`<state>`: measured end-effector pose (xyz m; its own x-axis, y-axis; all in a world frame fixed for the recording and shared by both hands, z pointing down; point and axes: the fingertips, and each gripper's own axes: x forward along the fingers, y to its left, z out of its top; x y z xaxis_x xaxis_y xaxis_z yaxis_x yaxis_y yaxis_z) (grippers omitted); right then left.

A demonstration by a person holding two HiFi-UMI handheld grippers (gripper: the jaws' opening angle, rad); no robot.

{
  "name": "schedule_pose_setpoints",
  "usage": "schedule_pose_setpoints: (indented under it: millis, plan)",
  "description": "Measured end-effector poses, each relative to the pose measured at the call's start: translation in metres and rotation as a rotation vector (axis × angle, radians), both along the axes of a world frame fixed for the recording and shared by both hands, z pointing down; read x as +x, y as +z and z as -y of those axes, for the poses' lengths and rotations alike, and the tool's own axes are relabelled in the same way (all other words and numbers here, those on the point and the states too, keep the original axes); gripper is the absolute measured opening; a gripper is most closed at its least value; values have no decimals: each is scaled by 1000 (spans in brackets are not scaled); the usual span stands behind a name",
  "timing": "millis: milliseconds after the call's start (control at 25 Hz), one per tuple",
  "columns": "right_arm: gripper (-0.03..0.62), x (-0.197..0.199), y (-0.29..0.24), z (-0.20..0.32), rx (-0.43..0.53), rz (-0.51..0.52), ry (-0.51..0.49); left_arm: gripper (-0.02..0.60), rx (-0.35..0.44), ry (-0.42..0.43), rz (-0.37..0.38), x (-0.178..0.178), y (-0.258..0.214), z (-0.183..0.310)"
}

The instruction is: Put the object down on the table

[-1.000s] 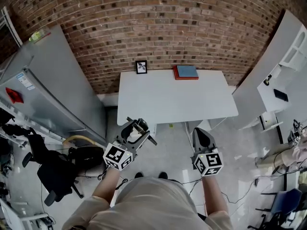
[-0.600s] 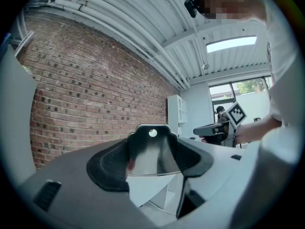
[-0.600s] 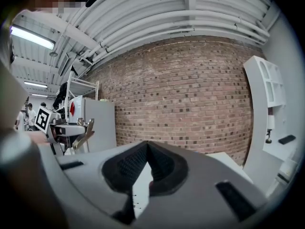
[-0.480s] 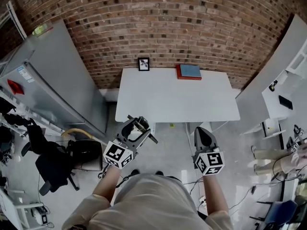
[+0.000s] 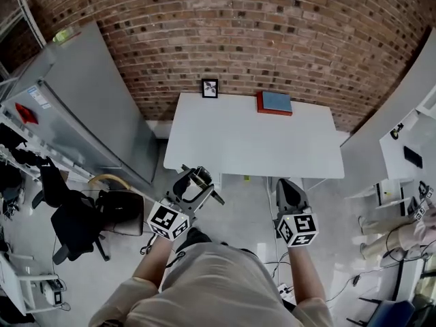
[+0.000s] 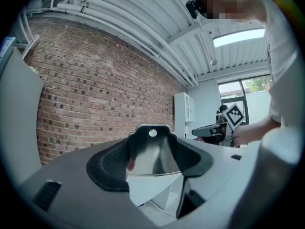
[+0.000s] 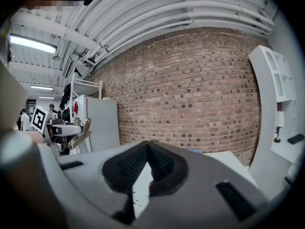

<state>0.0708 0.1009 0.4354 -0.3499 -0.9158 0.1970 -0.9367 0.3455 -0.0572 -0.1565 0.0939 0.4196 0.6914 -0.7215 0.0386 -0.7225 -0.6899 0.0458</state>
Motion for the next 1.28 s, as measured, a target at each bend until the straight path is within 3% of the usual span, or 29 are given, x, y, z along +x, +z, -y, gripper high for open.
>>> schedule_pose_setpoints:
  millis: [360,640,1280]
  plan:
    - [2,1,12,32,-37,4,27,275,0,-12,5,-7,5,30]
    - [2,-18,15,78,-48,-17,46,275,-9,17,-6,-24,9,83]
    - [2,-55,20,192,-80,-41,179,275,-39,174,-4,-54,14,234]
